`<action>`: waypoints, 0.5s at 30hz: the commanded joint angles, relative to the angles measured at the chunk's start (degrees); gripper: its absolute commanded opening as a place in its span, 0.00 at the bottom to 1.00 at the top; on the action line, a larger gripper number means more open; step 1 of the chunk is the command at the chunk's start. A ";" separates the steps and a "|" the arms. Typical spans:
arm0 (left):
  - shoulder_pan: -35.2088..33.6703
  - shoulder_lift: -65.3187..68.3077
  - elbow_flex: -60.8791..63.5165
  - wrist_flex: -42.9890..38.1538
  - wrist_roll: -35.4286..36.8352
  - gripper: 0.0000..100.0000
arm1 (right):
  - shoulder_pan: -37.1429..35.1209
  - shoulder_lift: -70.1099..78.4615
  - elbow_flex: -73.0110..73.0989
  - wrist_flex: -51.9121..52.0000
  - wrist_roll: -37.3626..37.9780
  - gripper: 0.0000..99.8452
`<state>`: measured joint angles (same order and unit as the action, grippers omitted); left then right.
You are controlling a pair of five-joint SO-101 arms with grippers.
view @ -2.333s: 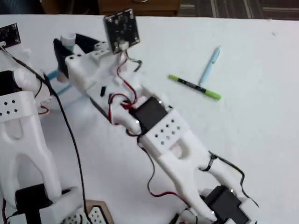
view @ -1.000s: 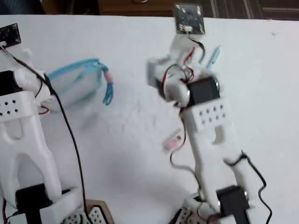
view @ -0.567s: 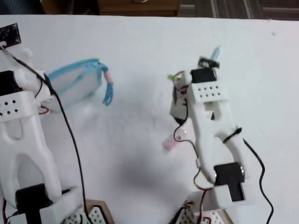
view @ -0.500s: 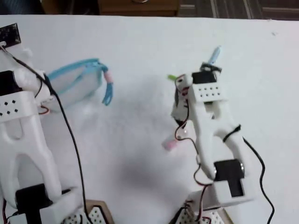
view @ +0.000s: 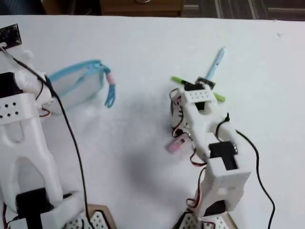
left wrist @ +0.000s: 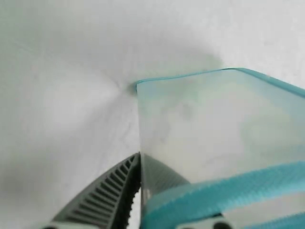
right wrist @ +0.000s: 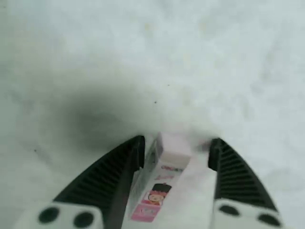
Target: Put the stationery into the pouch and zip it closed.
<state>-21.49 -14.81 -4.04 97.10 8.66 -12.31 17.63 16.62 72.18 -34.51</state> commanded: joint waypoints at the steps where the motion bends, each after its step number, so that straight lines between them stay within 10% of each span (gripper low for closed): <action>1: -0.31 -2.33 -0.44 -0.35 0.18 0.02 | 0.22 1.36 0.00 -0.40 -0.44 0.32; 8: -0.31 -2.33 -0.44 -0.44 0.18 0.02 | 0.04 1.89 -0.35 -1.10 0.09 0.00; 15: -0.31 -2.33 -0.44 -0.26 0.18 0.02 | 0.31 -3.38 -0.88 1.10 0.09 0.02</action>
<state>-21.49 -14.81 -4.04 97.10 8.66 -11.60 17.98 16.70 72.53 -34.68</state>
